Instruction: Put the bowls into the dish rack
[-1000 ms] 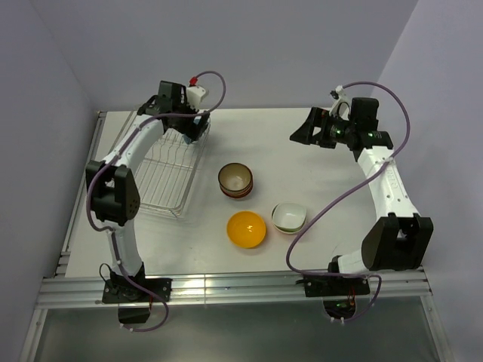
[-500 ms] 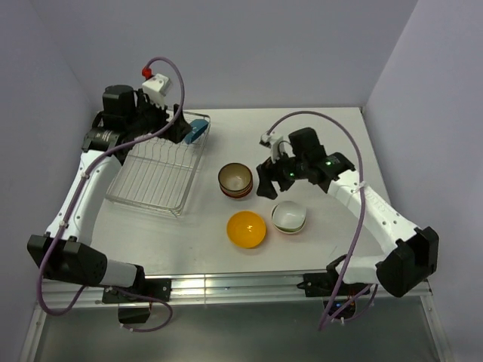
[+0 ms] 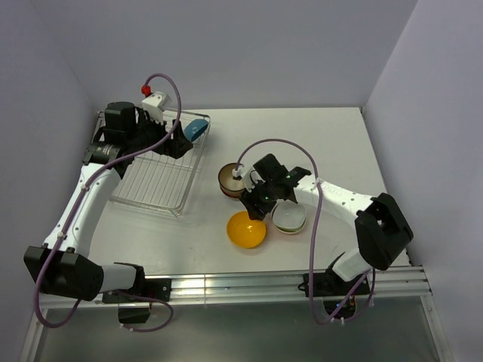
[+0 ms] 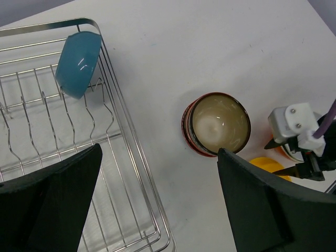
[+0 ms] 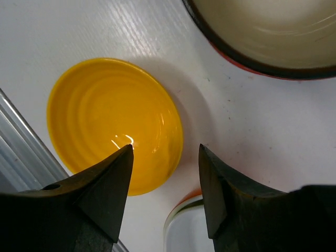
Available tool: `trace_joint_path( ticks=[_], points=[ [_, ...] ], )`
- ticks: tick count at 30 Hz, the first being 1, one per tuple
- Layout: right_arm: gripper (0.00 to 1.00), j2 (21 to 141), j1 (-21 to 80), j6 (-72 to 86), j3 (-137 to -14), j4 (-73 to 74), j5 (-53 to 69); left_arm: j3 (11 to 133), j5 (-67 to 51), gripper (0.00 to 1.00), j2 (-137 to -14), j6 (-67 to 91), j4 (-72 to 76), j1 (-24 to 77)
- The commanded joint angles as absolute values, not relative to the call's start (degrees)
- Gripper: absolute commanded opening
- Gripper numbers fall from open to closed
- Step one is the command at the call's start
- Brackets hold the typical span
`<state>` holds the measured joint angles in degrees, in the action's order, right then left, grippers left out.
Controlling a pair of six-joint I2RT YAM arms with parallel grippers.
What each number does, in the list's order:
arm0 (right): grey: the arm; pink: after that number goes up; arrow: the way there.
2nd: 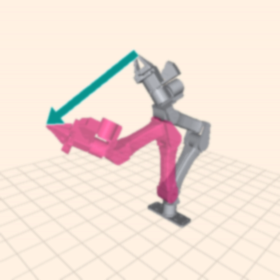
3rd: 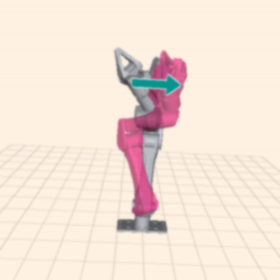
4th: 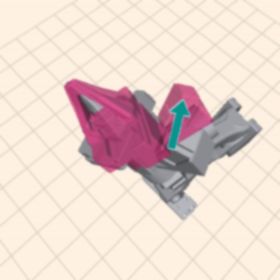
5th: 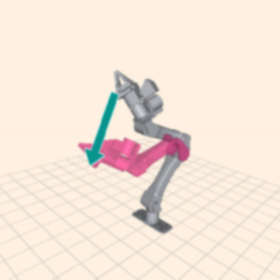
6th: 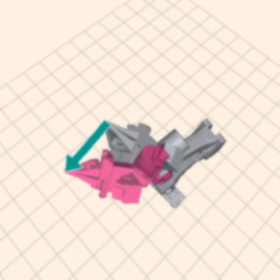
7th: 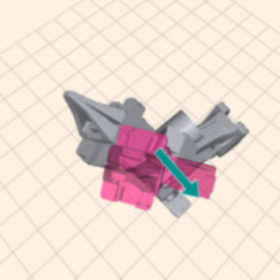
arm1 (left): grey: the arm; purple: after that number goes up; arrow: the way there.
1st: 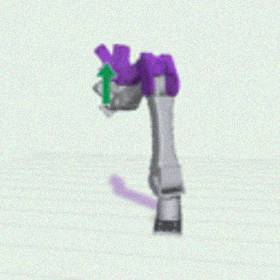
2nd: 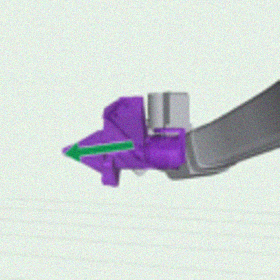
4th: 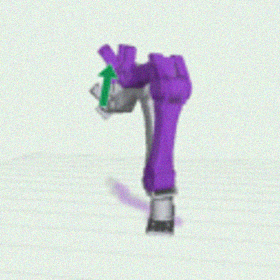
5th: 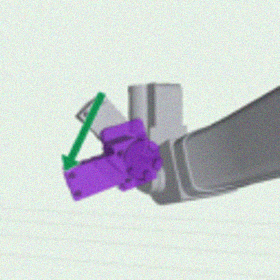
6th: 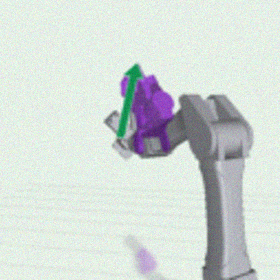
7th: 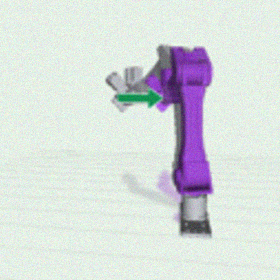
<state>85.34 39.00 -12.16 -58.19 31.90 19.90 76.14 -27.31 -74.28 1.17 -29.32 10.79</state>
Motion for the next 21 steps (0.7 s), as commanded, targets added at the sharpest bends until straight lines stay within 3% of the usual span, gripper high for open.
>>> trace_joint_path(
  ticks=[1,13,21],
  points=[
    [0.59,86.04,40.08,-14.85,-56.87,27.34,18.81,76.73,-29.09,0.97,-73.04,2.11,-28.12,10.46],
    [0.47,91.14,40.87,-17.14,-54.05,25.66,19.95,77.34,-28.74,0.96,-73.92,1.85,-28.92,10.37],
    [0.14,86.93,40.87,-15.91,-54.49,27.68,21.79,74.89,-28.74,0.95,-71.55,2.46,-29.27,10.2]
  ],
)
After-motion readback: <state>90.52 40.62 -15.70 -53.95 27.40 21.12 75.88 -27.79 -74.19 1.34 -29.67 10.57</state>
